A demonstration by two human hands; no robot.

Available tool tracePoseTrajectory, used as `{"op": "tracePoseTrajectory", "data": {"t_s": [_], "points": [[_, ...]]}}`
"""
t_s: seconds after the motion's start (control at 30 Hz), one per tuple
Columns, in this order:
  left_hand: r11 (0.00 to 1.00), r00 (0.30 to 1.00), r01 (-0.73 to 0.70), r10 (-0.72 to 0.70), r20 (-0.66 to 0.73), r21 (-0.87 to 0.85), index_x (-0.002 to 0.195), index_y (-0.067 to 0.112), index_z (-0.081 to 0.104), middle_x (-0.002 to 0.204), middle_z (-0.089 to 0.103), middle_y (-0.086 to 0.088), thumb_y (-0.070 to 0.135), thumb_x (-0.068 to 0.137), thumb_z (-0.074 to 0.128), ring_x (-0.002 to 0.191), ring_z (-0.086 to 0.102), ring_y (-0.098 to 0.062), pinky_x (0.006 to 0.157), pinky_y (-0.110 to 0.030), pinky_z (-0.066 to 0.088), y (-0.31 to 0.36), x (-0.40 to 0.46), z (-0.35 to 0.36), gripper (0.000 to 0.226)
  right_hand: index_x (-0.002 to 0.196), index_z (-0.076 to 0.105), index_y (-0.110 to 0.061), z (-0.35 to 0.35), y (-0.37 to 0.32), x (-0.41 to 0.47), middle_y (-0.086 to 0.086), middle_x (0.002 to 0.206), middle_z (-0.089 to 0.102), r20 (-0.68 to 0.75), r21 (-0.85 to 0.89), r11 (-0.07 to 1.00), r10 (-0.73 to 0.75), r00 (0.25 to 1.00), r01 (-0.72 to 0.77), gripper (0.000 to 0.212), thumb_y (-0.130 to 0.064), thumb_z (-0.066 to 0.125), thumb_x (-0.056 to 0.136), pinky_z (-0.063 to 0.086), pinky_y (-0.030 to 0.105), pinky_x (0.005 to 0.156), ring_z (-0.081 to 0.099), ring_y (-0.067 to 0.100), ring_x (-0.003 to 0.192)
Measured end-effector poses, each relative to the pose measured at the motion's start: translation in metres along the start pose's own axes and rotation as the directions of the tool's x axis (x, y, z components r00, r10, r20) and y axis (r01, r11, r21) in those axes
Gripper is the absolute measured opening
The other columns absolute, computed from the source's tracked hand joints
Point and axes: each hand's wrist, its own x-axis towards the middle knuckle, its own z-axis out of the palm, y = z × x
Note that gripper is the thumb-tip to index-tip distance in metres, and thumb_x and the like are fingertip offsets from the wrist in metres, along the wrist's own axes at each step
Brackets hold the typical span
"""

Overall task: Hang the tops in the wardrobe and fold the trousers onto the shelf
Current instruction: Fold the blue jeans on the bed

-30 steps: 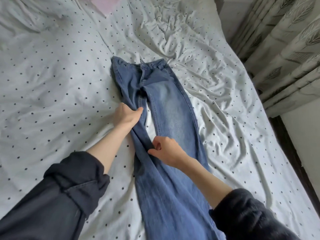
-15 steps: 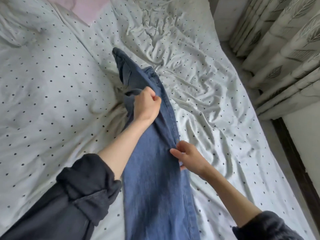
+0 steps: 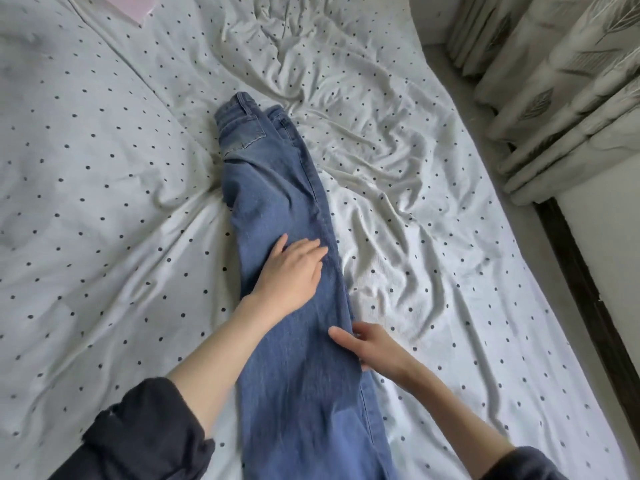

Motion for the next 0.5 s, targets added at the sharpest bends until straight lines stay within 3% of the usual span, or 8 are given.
{"op": "tracePoseTrajectory", "data": {"t_s": [0.13, 0.23, 0.33, 0.43, 0.5], "points": [[0.992, 0.999, -0.026, 0.023, 0.027, 0.127, 0.148, 0.012, 0.025, 0.157, 0.021, -0.003, 0.028, 0.100, 0.035, 0.146, 0.010, -0.020, 0.115, -0.044, -0.009, 0.016, -0.049, 0.023, 0.051, 0.099, 0.060, -0.015, 0.015, 0.032, -0.030, -0.003, 0.097, 0.067, 0.107, -0.009, 0.999, 0.047, 0.993, -0.046, 0.020, -0.032, 0.061, 0.090, 0.055, 0.022, 0.081, 0.065, 0.005, 0.084], [0.992, 0.990, 0.002, -0.018, 0.137, 0.123, 0.151, 0.013, 0.007, 0.160, 0.000, -0.002, 0.030, 0.102, 0.027, 0.146, -0.004, -0.017, 0.116, -0.041, -0.009, 0.025, -0.080, 0.043, 0.056, 0.110, 0.059, -0.015, 0.024, 0.051, -0.046, -0.007, 0.103, 0.066, 0.109, 0.000, 1.000, -0.005, 0.994, 0.005, 0.025, -0.023, 0.065, 0.088, 0.049, 0.012, 0.073, 0.063, -0.003, 0.088], [0.995, 0.990, -0.007, -0.008, 0.143, 0.098, 0.151, 0.015, 0.009, 0.160, -0.001, 0.001, 0.031, 0.102, 0.026, 0.146, -0.004, -0.017, 0.115, -0.040, -0.009, 0.029, -0.104, 0.056, 0.054, 0.107, 0.059, -0.013, 0.030, 0.065, -0.055, -0.009, 0.097, 0.064, 0.043, -0.100, 0.993, -0.062, 0.997, 0.066, 0.023, -0.017, 0.068, 0.086, 0.045, 0.007, 0.069, 0.061, -0.001, 0.085], [0.996, 0.992, -0.017, 0.006, 0.123, 0.087, 0.151, 0.019, 0.013, 0.160, 0.003, 0.003, 0.034, 0.103, 0.025, 0.147, -0.002, -0.017, 0.116, -0.041, -0.007, 0.032, -0.124, 0.063, 0.052, 0.097, 0.063, -0.004, 0.025, 0.082, -0.060, 0.004, 0.094, 0.068, -0.082, -0.086, 0.992, -0.097, 0.992, 0.090, 0.020, -0.017, 0.071, 0.083, 0.054, 0.026, 0.082, 0.066, 0.018, 0.090], [0.996, 0.993, -0.025, 0.015, 0.120, 0.083, 0.151, 0.020, 0.013, 0.160, 0.003, 0.003, 0.039, 0.102, 0.020, 0.147, -0.002, -0.018, 0.116, -0.044, -0.006, 0.036, -0.138, 0.070, 0.053, 0.082, 0.061, -0.004, 0.024, 0.092, -0.062, 0.009, 0.084, 0.067, -0.139, -0.137, 0.988, -0.093, 0.986, 0.074, 0.022, -0.023, 0.071, 0.082, 0.053, 0.033, 0.077, 0.065, 0.023, 0.082]]}}
